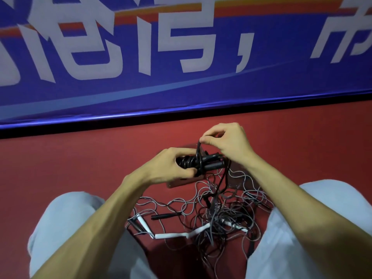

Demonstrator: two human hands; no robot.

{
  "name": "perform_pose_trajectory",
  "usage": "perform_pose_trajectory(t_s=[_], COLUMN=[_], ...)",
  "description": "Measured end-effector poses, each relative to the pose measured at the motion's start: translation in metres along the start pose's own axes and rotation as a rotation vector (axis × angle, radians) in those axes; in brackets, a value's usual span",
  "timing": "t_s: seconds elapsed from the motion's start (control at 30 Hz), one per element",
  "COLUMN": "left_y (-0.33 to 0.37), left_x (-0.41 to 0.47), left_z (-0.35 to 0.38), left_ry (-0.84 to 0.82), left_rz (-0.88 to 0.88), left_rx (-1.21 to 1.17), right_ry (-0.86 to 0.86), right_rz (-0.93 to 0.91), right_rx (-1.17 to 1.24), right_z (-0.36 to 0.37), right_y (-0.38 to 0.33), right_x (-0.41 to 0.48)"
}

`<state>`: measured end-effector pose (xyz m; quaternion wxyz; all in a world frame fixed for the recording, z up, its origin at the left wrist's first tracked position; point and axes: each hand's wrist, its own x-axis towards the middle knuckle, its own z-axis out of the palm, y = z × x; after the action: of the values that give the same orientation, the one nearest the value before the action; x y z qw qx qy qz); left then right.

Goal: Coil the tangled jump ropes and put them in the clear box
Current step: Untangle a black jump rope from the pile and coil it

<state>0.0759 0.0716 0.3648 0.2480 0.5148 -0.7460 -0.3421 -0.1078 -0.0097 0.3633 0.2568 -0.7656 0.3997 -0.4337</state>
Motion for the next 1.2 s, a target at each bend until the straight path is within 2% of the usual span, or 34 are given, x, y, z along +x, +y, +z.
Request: perform_pose_trajectory(t_s=[0.1,0.17,0.3,0.43,0.53,0.67,0.77,0.9,1.0,1.07,1.13,1.2], left_y=[0.003,0.006,0.013,0.019,0.018,0.014,0.019,0.024,0.022,0.018,0.013,0.008], left_x=[-0.001,-0.001,0.002,0.004,0.003,0.003,0.000,-0.001,0.000,0.000,0.001,0.002], left_z=[-0.001,0.001,0.003,0.002,0.002,-0.006,-0.006,-0.011,-0.017,-0.018,-0.017,-0.014], left_ry=[0.045,0.085,0.294,0.454,0.531,0.604,0.571,0.650,0.719,0.783,0.820,0.812], left_rz=[-0.011,-0.021,-0.028,-0.073,-0.099,-0.114,-0.053,-0.064,-0.116,-0.140,-0.150,-0.150], left_rx=[-0.149,-0.241,-0.394,-0.486,-0.476,-0.497,-0.642,-0.837,-0.981,-0.969,-0.852,-0.738], right_ry=[0.038,0.041,0.014,-0.111,-0.299,-0.490,-0.587,-0.696,-0.715,-0.696,-0.609,-0.437], right_rz=[0.150,0.208,0.253,0.175,0.172,0.151,0.257,0.270,0.330,0.355,0.332,0.285], right_rx=[0.223,0.282,0.375,0.238,0.171,-0.246,-0.253,-0.341,-0.227,-0.170,-0.166,-0.103], right_z=[0.005,0.007,0.014,0.027,0.033,0.042,0.047,0.049,0.049,0.048,0.046,0.043], right_y=[0.000,-0.001,0.004,0.012,0.022,0.044,0.048,0.050,0.051,0.050,0.044,0.034], right_x=[-0.002,-0.003,-0.002,-0.002,-0.002,-0.008,-0.018,-0.021,-0.019,-0.017,-0.016,-0.012])
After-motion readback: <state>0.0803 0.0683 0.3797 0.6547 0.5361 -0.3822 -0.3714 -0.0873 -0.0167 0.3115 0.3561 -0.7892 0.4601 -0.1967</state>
